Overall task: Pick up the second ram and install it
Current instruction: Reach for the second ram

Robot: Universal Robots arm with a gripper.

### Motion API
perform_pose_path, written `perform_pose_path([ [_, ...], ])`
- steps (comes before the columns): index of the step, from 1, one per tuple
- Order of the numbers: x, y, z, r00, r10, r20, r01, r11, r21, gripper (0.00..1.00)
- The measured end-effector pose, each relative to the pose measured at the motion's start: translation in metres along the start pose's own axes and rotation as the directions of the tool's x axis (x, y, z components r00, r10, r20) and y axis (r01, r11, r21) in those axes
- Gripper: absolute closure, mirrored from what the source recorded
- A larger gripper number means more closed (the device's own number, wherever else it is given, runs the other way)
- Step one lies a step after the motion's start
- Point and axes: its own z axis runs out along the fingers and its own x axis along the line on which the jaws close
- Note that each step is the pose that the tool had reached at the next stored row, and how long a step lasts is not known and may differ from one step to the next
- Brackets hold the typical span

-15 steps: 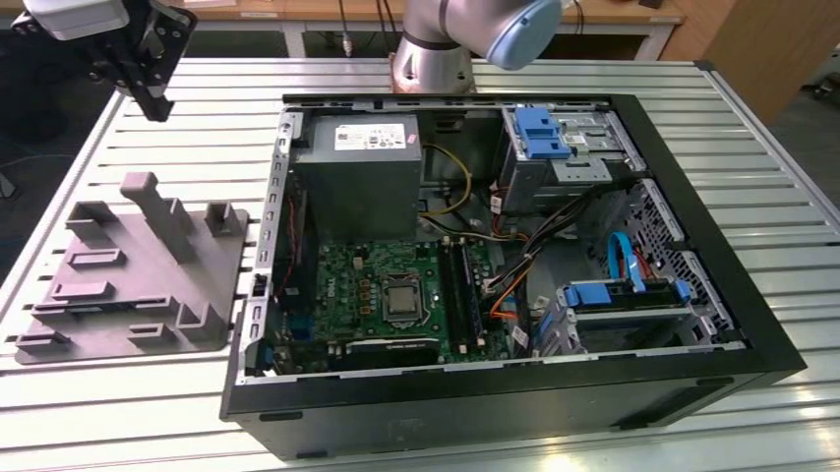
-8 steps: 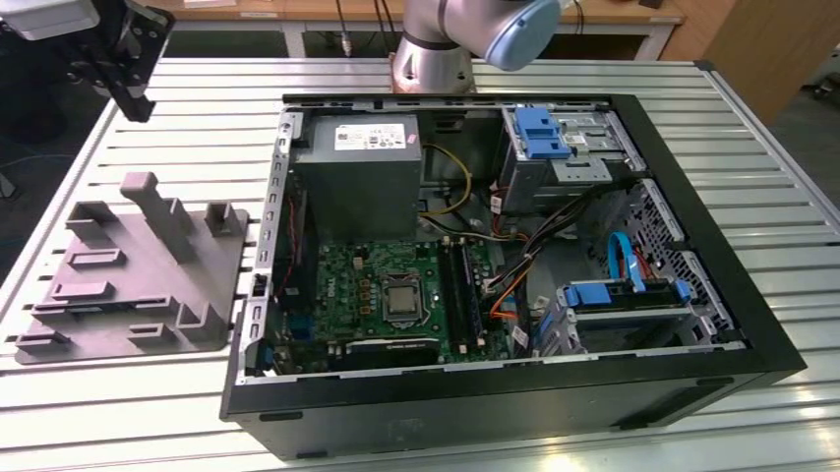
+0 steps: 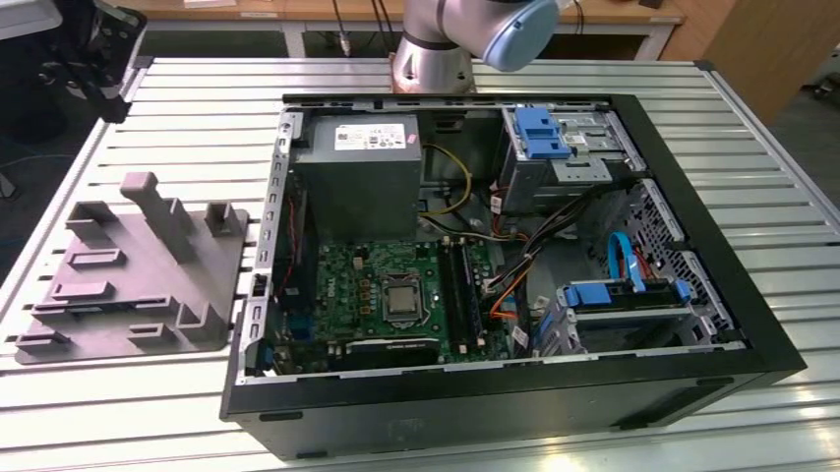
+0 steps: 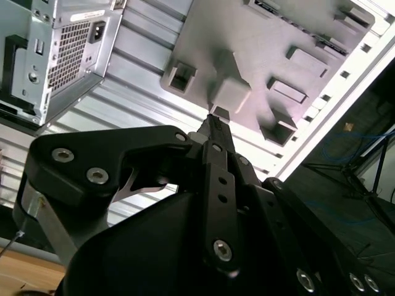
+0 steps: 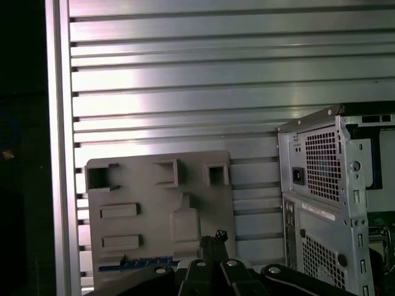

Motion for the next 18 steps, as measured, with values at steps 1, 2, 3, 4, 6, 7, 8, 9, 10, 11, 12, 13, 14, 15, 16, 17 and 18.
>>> perform_pose_path([
  [1,0.0029,-0.0002,0.0001,1.0,0.0,0.0,0.0,1.0,0.0,0.9],
  [2,0.0056,-0.0004,0.0002,1.0,0.0,0.0001,0.0,1.0,0.0,0.9],
  [3,0.0084,-0.0007,0.0003,1.0,0.0,0.0001,0.0,1.0,-0.0001,0.9],
  [4,0.0111,-0.0009,0.0005,1.0,0.0,0.0,0.0,1.0,0.0,0.9],
  [6,0.0163,-0.0013,0.0012,1.0,0.0,0.0,0.0,1.0,0.0,0.9],
  [7,0.0188,-0.0015,0.0017,1.0,0.0,0.0,0.0,1.0,0.0,0.9],
  [8,0.0211,-0.0018,0.0022,1.0,0.0,0.0,0.0,1.0,0.0,0.9],
  [9,0.0234,-0.002,0.0025,1.0,0.0,-0.0001,0.0,1.0,0.0,0.9],
  [10,0.0257,-0.0023,0.003,1.0,0.0,0.0001,0.0,1.0,-0.0001,0.9],
  [11,0.028,-0.0026,0.0034,1.0,0.0,0.0,0.0,1.0,0.0,0.9],
  [12,0.0304,-0.0029,0.0037,1.0,0.0,-0.0001,0.0,1.0,0.0,0.9],
  [13,0.0329,-0.0034,0.0042,1.0,0.0,0.0,0.0,1.0,0.0,0.9],
  [14,0.035,-0.0038,0.0046,1.0,0.0,0.0,0.0,1.0,0.0,0.9],
  [15,0.0371,-0.0043,0.0051,1.0,0.0,0.0,0.0,1.0,0.0,0.9],
  [16,0.0391,-0.0048,0.0055,1.0,0.0,0.0001,0.0,1.0,0.0,0.9],
  [17,0.0409,-0.0053,0.006,1.0,0.0,0.0,0.0,1.0,0.0,0.9],
  [18,0.0424,-0.0061,0.0065,1.0,0.0,0.0,0.0,1.0,0.0,0.9],
])
